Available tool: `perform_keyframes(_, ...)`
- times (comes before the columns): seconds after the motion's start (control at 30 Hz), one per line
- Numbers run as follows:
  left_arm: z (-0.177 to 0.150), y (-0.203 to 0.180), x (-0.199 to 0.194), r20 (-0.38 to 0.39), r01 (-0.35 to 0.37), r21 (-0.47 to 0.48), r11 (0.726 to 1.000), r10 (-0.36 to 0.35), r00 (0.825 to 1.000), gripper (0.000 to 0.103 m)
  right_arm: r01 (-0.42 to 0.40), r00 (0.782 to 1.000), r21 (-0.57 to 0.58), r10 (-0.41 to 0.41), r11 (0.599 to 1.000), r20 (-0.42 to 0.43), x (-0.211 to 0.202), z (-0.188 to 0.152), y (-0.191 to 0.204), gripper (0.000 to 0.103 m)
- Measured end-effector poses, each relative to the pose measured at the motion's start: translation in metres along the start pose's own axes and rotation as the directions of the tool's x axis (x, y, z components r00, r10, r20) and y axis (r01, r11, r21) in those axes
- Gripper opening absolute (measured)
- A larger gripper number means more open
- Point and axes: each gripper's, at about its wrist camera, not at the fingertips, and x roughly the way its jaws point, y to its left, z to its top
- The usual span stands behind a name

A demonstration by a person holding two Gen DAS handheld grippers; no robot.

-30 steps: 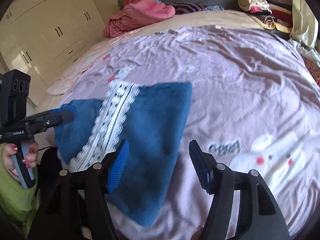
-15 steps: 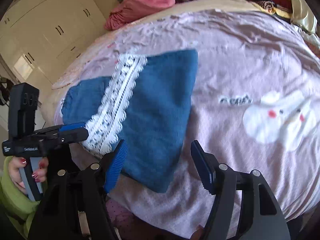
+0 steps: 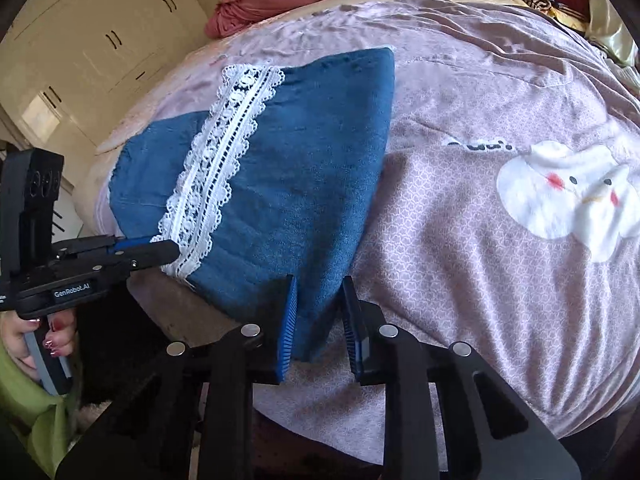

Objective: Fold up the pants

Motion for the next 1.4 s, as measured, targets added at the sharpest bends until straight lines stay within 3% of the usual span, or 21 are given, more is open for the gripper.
perform_keyframes(0.37, 0.002, -0.003, -0.008, 0.024, -0.017, 0.007, 1.000, 0.016, 1.000, 0.020, 0.037, 0.999, 0.004, -0.037, 0.999, 0.018, -0.006, 0.004, 0.005, 0.032)
perform_keyframes(0.47, 0.003, -0.003, -0.013, 0.036, -0.016, 0.007, 1.000, 0.015, 0.999, 0.022, 0.052, 0.998, 0.004, -0.053, 0.999, 0.043, -0.016, 0.006, 0.007, 0.040)
perform_keyframes(0.83, 0.002, 0.000, -0.034, 0.086, -0.021, 0.000, 1.000, 0.021, 0.996, 0.032, 0.061, 0.993, -0.048, -0.055, 0.997, 0.103, -0.033, 0.013, 0.030, 0.042)
perform_keyframes(1.13, 0.000, 0.013, -0.045, 0.117, -0.056, 0.005, 0.998, 0.055, 0.992, 0.040, 0.057, 0.997, -0.123, -0.050, 0.991, 0.053, -0.009, 0.021, 0.064, 0.042)
perform_keyframes(1.4, -0.004, 0.037, -0.048, 0.117, -0.065, -0.045, 0.997, 0.070, 0.991, 0.043, 0.065, 0.997, -0.175, -0.073, 0.982, -0.036, 0.032, 0.021, 0.085, 0.043)
